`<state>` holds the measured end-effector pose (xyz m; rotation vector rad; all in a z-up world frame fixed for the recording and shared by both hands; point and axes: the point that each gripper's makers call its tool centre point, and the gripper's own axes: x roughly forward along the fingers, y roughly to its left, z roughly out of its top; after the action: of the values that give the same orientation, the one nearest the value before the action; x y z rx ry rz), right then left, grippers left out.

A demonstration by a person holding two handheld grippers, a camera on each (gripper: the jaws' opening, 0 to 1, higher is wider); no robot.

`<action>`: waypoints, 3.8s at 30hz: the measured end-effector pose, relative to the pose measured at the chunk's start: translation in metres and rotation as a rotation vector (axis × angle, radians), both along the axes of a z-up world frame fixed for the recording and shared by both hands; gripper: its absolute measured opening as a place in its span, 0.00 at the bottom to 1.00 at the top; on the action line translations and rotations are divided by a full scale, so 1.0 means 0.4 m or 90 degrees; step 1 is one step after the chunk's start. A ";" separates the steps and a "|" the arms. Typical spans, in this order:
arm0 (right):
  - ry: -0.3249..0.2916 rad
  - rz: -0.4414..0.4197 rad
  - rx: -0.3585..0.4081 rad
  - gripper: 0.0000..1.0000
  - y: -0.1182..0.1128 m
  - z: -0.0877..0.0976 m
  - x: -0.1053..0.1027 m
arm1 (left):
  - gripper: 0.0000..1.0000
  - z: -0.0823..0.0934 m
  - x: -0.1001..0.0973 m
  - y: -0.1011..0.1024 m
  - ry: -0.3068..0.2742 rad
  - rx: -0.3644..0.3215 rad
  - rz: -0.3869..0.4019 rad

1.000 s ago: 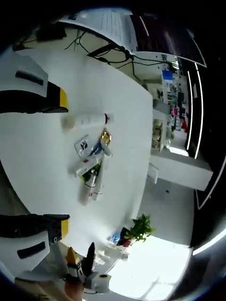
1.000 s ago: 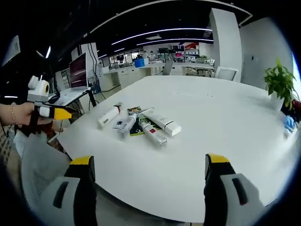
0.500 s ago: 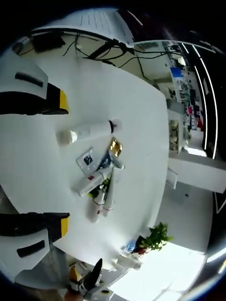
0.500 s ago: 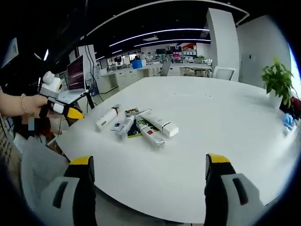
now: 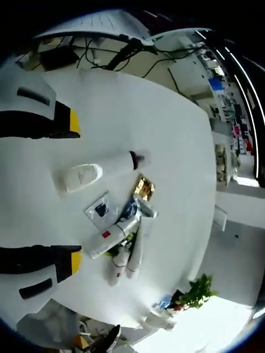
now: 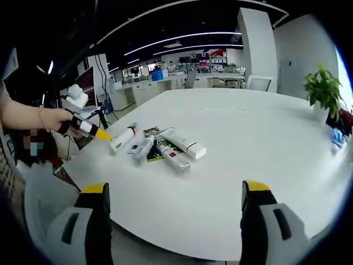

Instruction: Arrange the skincare products in the storage area until every visible bottle or jar stands upright without overlapping.

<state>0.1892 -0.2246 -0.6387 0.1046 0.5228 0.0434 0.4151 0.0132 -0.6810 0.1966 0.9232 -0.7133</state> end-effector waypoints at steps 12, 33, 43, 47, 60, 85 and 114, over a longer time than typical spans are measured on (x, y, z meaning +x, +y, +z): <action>0.008 -0.018 0.004 0.99 -0.009 -0.004 -0.001 | 0.72 -0.057 0.095 0.000 0.030 0.050 0.020; 0.021 -0.046 -0.006 0.99 -0.031 -0.015 -0.004 | 0.47 -0.133 0.215 -0.068 0.100 0.168 -0.026; 0.021 -0.054 -0.013 0.99 -0.035 -0.013 -0.005 | 0.35 -0.172 0.214 -0.072 0.154 0.231 -0.043; 0.023 -0.054 -0.016 0.98 -0.035 -0.013 -0.004 | 0.33 -0.172 0.210 -0.069 0.153 0.241 -0.048; 0.022 -0.052 -0.022 0.98 -0.033 -0.012 -0.003 | 0.25 -0.169 0.217 -0.069 0.121 0.213 -0.075; 0.009 -0.026 -0.023 0.98 -0.015 -0.005 0.003 | 0.23 -0.044 0.136 -0.075 0.149 -0.076 0.008; -0.004 0.071 -0.024 0.97 0.052 0.003 0.011 | 0.23 0.075 0.010 -0.042 0.029 -0.195 0.025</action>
<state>0.1937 -0.2037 -0.6377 0.0381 0.5230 0.1427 0.4191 -0.0035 -0.6511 -0.1079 0.8469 -0.8156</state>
